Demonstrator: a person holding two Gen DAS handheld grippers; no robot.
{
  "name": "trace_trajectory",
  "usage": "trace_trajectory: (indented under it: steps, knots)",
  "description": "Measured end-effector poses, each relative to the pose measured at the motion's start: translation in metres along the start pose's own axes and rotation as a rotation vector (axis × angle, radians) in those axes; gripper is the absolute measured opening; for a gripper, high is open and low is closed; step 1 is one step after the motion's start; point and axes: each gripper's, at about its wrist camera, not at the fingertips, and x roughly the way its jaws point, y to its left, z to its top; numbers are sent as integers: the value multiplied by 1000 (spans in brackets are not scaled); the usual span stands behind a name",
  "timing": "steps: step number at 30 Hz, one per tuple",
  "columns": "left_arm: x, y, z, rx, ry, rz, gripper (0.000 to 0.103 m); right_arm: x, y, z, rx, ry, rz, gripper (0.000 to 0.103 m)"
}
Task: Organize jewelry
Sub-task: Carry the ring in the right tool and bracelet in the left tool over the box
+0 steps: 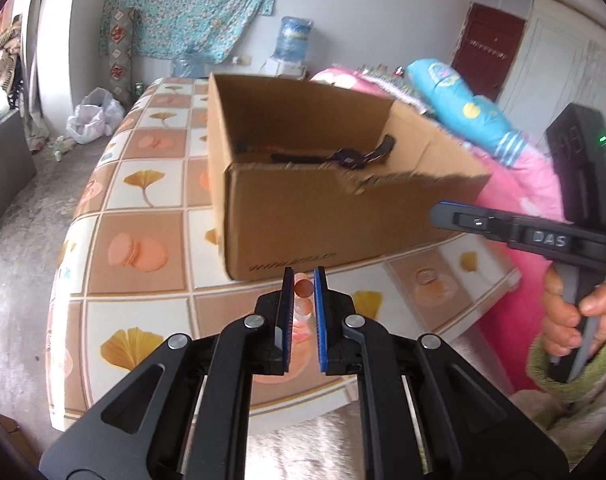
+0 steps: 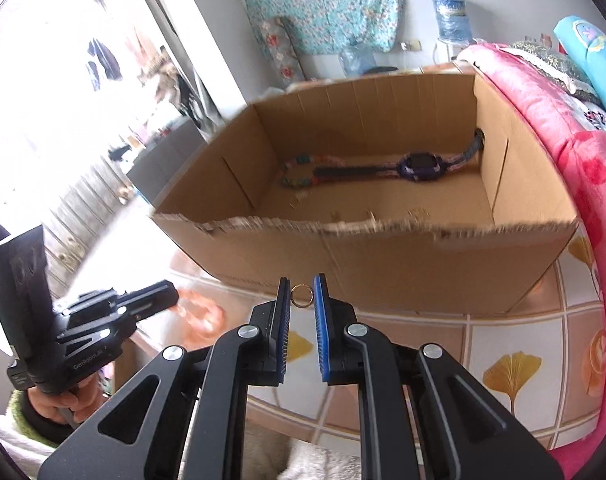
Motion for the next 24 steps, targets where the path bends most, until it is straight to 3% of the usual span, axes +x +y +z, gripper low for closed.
trace_trajectory:
  steps: [6, 10, 16, 20, 24]
  knots:
    - [-28, -22, 19, 14, -41, -131, 9, -20, -3, 21, 43, -75, 85, 12]
    - [-45, -32, 49, 5, -96, -266, 9, -35, -7, 40, 47, -130, 114, 12]
    - [-54, -36, 93, -3, -156, -380, 9, -52, -20, 69, 52, -207, 123, 12]
    - [-36, -41, 118, 30, -158, -318, 9, -54, -32, 81, 65, -236, 119, 12]
    - [10, -35, 136, 8, -42, -225, 9, -45, -41, 90, 69, -220, 124, 12]
